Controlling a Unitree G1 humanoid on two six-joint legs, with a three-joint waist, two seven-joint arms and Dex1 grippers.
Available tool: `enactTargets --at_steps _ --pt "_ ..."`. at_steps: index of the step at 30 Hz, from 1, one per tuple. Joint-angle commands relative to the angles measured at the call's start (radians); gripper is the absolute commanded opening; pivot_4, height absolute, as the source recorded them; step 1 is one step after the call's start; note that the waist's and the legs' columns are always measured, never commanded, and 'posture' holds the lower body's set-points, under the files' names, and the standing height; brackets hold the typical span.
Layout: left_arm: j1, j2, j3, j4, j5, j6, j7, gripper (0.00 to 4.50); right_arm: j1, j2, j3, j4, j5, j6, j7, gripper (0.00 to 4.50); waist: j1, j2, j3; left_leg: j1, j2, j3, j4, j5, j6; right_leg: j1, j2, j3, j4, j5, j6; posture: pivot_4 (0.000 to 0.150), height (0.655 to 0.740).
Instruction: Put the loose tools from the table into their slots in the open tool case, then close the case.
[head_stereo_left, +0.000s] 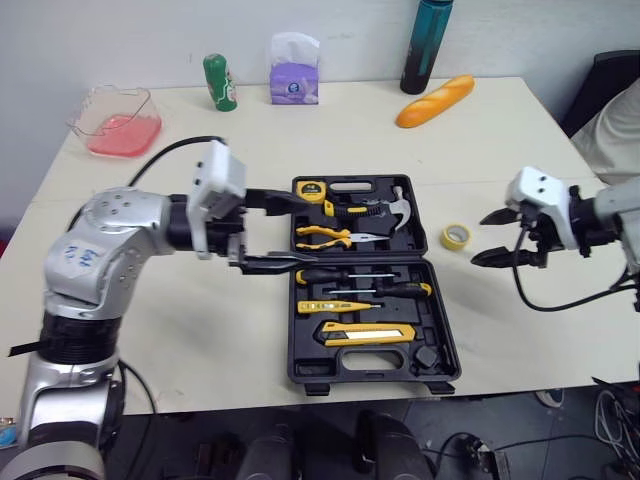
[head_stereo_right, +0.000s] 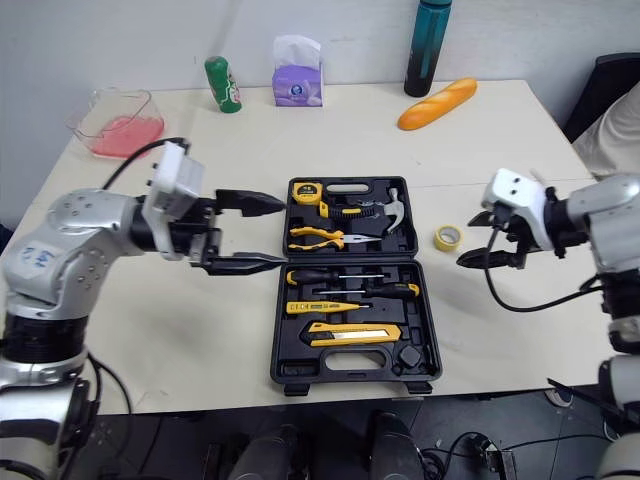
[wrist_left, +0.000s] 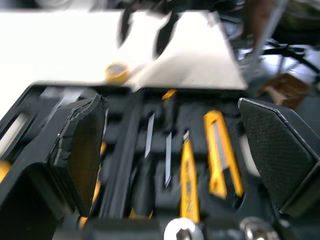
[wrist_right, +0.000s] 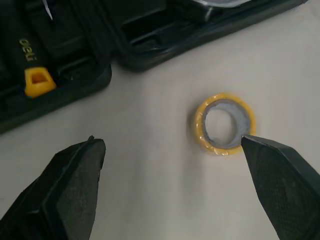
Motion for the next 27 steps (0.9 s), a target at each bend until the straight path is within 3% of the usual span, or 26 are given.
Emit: enactTargets --at_steps 1,14,17,24,27 --pt "-0.043 -0.028 -0.009 -0.001 -0.018 -0.007 0.004 4.46 -0.086 0.032 0.026 0.131 -0.071 -0.062 0.012 4.5 0.0 0.0 0.0 0.0 0.0 0.0 0.0 0.0 0.0 0.0 0.0 0.0 0.0 0.0 0.0 0.15 0.7394" --pt "-0.049 -0.071 -0.046 0.041 0.019 -0.059 0.001 4.46 -0.211 0.194 0.075 0.43 -0.231 -0.201 -0.056 4.5 -0.001 0.0 0.0 -0.001 0.0 -0.004 0.0 0.001 -0.001 0.0 -0.001 0.002 0.0 0.0 0.0 0.15 0.7394" --pt "-0.056 -0.087 -0.04 0.054 0.031 -0.069 0.029 4.5 -0.217 0.208 0.072 0.473 -0.265 -0.25 -0.137 3.76 -0.001 0.0 0.0 -0.001 0.0 -0.005 0.0 0.001 -0.001 0.0 -0.001 0.003 0.0 0.0 0.0 0.15 0.7394" --pt "-0.045 -0.088 -0.044 0.049 0.039 -0.077 0.034 4.5 -0.208 0.164 0.048 0.432 -0.255 -0.305 -0.073 0.12 -0.002 0.0 0.001 -0.001 0.0 -0.006 0.0 0.001 -0.001 0.001 -0.001 0.003 0.0 0.0 0.0 0.15 0.7394" --pt "-0.039 -0.082 -0.045 0.032 0.028 -0.063 0.025 4.5 -0.159 0.106 -0.001 0.286 -0.189 -0.287 0.022 0.05 0.002 0.0 0.001 -0.002 0.0 -0.006 0.0 0.001 -0.001 0.001 -0.001 0.003 0.0 0.0 0.0 0.15 0.7394"
